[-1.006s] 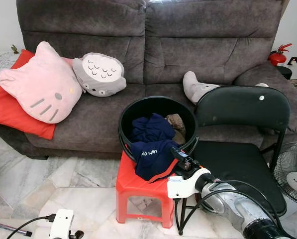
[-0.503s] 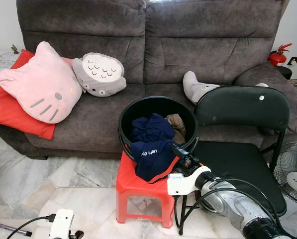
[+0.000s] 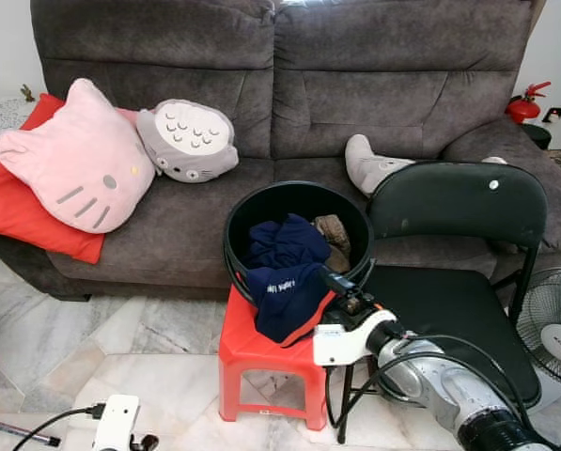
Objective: Hang hanger
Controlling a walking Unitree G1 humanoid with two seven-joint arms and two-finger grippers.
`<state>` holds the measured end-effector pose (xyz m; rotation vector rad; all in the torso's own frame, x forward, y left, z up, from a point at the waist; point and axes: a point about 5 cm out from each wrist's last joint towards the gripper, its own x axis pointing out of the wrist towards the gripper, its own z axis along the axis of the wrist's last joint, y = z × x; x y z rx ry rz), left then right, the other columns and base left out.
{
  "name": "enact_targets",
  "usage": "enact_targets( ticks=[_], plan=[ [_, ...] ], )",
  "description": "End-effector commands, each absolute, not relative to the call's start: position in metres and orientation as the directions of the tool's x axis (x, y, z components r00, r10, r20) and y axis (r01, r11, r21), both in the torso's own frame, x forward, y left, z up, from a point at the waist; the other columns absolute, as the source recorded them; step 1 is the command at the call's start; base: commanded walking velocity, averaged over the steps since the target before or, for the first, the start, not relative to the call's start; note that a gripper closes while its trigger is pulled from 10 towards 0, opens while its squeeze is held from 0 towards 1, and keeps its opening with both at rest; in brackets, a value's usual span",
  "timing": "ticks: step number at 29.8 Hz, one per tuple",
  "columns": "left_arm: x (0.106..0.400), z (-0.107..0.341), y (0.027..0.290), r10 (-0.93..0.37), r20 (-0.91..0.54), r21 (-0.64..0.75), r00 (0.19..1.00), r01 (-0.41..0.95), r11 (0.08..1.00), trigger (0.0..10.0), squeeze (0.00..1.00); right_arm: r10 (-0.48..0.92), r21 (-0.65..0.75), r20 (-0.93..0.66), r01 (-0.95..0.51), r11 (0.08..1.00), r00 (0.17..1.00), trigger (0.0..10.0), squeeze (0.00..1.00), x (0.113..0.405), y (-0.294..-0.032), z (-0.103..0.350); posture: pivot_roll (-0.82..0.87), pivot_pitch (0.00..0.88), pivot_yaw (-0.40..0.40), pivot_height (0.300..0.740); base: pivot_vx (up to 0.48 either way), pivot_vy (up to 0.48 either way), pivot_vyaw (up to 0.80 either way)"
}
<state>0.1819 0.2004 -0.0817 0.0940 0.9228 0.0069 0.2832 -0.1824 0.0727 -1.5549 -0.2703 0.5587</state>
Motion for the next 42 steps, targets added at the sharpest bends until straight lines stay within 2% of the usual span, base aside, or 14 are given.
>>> enact_targets(
  ticks=[1,19,22,42],
  plan=[
    [0.18,-0.082,0.202,0.047,-0.8,0.099,0.599,0.054,0.994,10.0,0.0,0.511,-0.986,-0.164,-0.153,-0.065,0.844,10.0,0.0,0.284,-0.179,0.077,-0.06,0.0,0.01,0.74,0.0,0.0,0.0],
    [0.18,-0.083,0.201,0.043,-0.802,0.095,0.596,0.056,0.994,10.0,0.0,0.57,-0.967,-0.227,-0.251,-0.038,0.79,10.0,0.0,0.276,-0.171,0.067,-0.06,0.0,0.008,0.74,0.0,0.0,0.0],
    [0.179,-0.083,0.201,0.043,-0.802,0.094,0.596,0.055,0.994,10.0,0.0,0.559,-0.949,-0.284,-0.312,-0.049,0.779,10.0,0.0,0.274,-0.173,0.062,-0.06,0.0,0.008,0.74,0.0,0.0,0.0],
    [0.18,-0.083,0.201,0.044,-0.801,0.096,0.597,0.055,0.994,10.0,0.0,0.525,-0.981,-0.183,-0.192,-0.037,0.831,10.0,0.0,0.283,-0.177,0.075,-0.06,0.001,0.01,0.74,0.0,0.0,0.0]
  ],
)
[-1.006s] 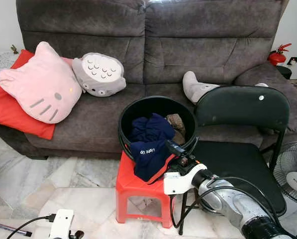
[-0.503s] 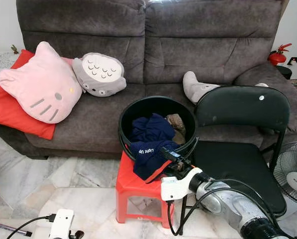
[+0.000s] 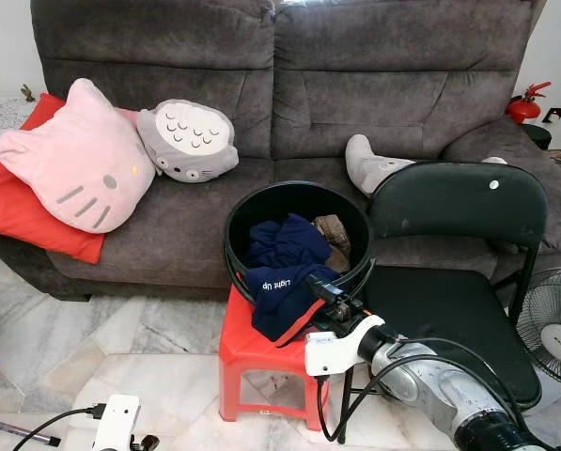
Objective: Hang hanger
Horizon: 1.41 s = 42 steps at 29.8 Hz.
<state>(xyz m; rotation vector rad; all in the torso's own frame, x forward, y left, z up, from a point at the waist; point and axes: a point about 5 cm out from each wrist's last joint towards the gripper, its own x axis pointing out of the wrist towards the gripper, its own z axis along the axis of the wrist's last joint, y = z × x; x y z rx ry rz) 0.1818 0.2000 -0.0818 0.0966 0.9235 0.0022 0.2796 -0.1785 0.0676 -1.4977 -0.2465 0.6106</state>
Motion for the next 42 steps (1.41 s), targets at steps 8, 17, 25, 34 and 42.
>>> enact_targets(
  ticks=[8,17,25,34,42],
  plan=[
    [0.18,-0.082,0.201,0.046,-0.8,0.098,0.598,0.055,0.994,10.0,0.0,0.416,-0.993,-0.116,-0.121,-0.014,0.902,10.0,0.0,0.291,-0.191,0.083,-0.06,0.002,0.011,0.74,0.0,0.0,0.0],
    [0.18,-0.082,0.202,0.046,-0.8,0.1,0.598,0.057,0.993,10.0,0.0,0.441,-0.991,-0.126,-0.136,-0.007,0.889,10.0,0.0,0.289,-0.186,0.081,-0.06,0.002,0.011,0.74,0.0,0.0,0.0],
    [0.18,-0.082,0.202,0.046,-0.8,0.099,0.599,0.057,0.993,10.0,0.0,0.497,-0.985,-0.145,-0.171,0.007,0.855,10.0,0.0,0.285,-0.178,0.077,-0.06,0.001,0.01,0.74,0.0,0.0,0.0],
    [0.18,-0.082,0.202,0.046,-0.8,0.1,0.598,0.057,0.993,10.0,0.0,0.443,-0.975,-0.116,-0.187,0.119,0.889,10.0,0.0,0.292,-0.187,0.083,-0.06,0.0,0.009,0.74,0.0,0.0,0.0],
    [0.18,-0.083,0.201,0.046,-0.8,0.101,0.598,0.058,0.993,10.0,0.0,0.451,-0.926,-0.09,-0.241,0.29,0.888,10.0,0.0,0.297,-0.175,0.09,-0.06,0.0,0.009,0.74,0.0,0.0,0.0]
  ],
)
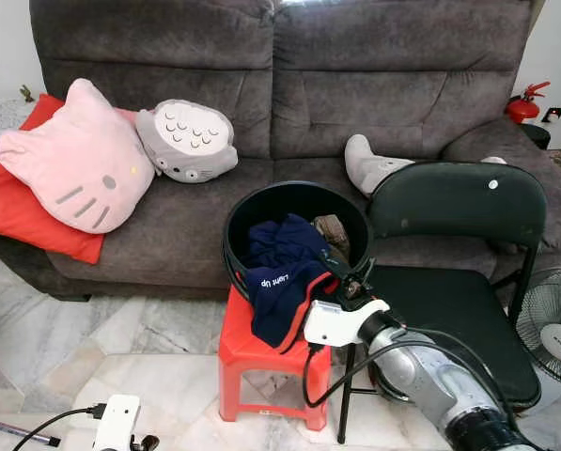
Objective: Hang hanger
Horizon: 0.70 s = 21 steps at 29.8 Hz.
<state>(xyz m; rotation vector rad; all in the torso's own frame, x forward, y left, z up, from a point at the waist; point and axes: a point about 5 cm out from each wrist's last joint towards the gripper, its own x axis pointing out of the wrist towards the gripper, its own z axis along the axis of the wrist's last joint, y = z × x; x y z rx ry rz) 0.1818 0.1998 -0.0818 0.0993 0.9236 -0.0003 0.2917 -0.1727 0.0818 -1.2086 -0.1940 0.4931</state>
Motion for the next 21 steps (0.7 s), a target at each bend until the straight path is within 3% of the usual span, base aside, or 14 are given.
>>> enact_targets(
  ticks=[1,11,21],
  plan=[
    [0.18,-0.083,0.201,0.046,-0.8,0.101,0.598,0.059,0.993,10.0,0.0,0.454,-0.922,-0.1,-0.254,0.292,0.885,10.0,0.0,0.297,-0.175,0.089,-0.06,0.0,0.009,0.74,0.0,0.0,0.0],
    [0.18,-0.083,0.201,0.045,-0.801,0.097,0.597,0.056,0.994,10.0,0.0,0.413,-0.885,-0.23,-0.367,0.288,0.881,10.0,0.0,0.294,-0.184,0.074,-0.06,0.0,0.007,0.74,0.0,0.0,0.0],
    [0.18,-0.083,0.201,0.046,-0.8,0.1,0.598,0.059,0.993,10.0,0.0,0.422,-0.867,-0.233,-0.383,0.318,0.876,10.0,0.0,0.292,-0.184,0.074,-0.06,0.001,0.01,0.74,0.0,0.0,0.0]
  ],
)
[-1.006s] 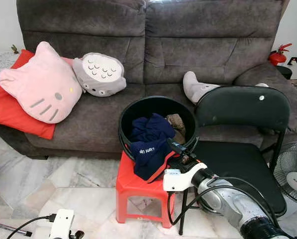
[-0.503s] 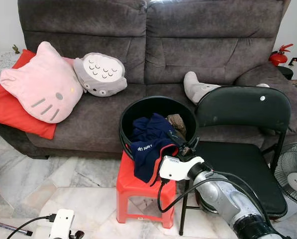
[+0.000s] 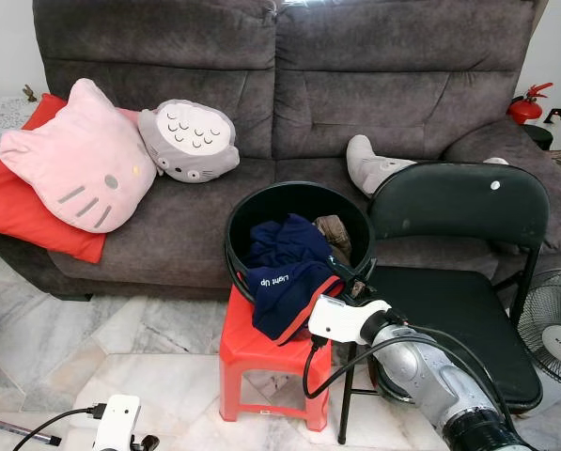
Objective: Hang hanger
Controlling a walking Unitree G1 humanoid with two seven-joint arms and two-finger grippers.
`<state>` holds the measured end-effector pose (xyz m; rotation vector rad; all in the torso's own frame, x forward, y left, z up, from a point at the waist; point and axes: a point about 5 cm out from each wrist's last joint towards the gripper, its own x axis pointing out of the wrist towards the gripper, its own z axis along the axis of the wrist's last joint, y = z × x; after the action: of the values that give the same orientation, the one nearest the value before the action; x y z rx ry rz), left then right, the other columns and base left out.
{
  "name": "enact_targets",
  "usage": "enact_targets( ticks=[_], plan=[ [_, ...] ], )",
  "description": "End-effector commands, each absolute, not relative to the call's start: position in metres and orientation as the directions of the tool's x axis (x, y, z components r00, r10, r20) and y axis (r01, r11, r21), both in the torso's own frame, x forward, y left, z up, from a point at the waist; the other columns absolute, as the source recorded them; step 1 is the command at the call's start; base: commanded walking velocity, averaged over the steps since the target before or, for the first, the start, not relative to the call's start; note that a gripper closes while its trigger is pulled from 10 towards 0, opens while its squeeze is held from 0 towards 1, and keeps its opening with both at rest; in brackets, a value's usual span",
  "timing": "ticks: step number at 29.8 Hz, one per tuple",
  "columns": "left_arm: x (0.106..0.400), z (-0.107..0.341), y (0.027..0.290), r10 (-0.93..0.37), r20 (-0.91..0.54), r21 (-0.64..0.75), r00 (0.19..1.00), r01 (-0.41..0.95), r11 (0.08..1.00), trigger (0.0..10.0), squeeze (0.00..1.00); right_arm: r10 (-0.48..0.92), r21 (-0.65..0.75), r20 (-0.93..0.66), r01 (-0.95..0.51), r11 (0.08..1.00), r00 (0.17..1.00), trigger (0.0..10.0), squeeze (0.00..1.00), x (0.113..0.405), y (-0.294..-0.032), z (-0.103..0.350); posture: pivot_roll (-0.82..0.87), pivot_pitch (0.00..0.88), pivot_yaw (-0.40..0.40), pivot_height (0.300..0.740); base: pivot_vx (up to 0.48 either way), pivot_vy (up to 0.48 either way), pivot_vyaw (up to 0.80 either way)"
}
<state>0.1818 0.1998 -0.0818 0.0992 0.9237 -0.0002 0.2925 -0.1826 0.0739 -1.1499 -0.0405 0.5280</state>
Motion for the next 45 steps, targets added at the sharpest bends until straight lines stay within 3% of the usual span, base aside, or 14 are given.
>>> enact_targets(
  ticks=[1,18,34,45],
  plan=[
    [0.18,-0.083,0.202,0.046,-0.8,0.101,0.598,0.059,0.993,10.0,0.0,0.426,-0.867,-0.231,-0.384,0.319,0.875,10.0,0.0,0.292,-0.184,0.075,-0.06,0.001,0.01,0.74,0.0,0.0,0.0],
    [0.179,-0.083,0.202,0.046,-0.799,0.102,0.599,0.059,0.993,10.0,0.0,0.47,-0.93,-0.317,-0.367,0.015,0.823,10.0,0.0,0.298,-0.191,0.078,-0.06,0.003,0.01,0.74,0.0,0.0,0.0],
    [0.178,-0.083,0.202,0.047,-0.8,0.104,0.598,0.061,0.993,10.0,0.0,0.485,-0.963,-0.25,-0.265,-0.038,0.838,10.0,0.0,0.309,-0.195,0.093,-0.06,0.01,0.012,0.74,0.0,0.0,0.0],
    [0.178,-0.083,0.202,0.045,-0.801,0.103,0.598,0.063,0.993,10.0,0.0,0.51,-0.966,-0.227,-0.258,-0.012,0.83,10.0,0.0,0.31,-0.189,0.095,-0.05,0.011,0.012,0.74,0.0,0.0,0.0]
  ],
)
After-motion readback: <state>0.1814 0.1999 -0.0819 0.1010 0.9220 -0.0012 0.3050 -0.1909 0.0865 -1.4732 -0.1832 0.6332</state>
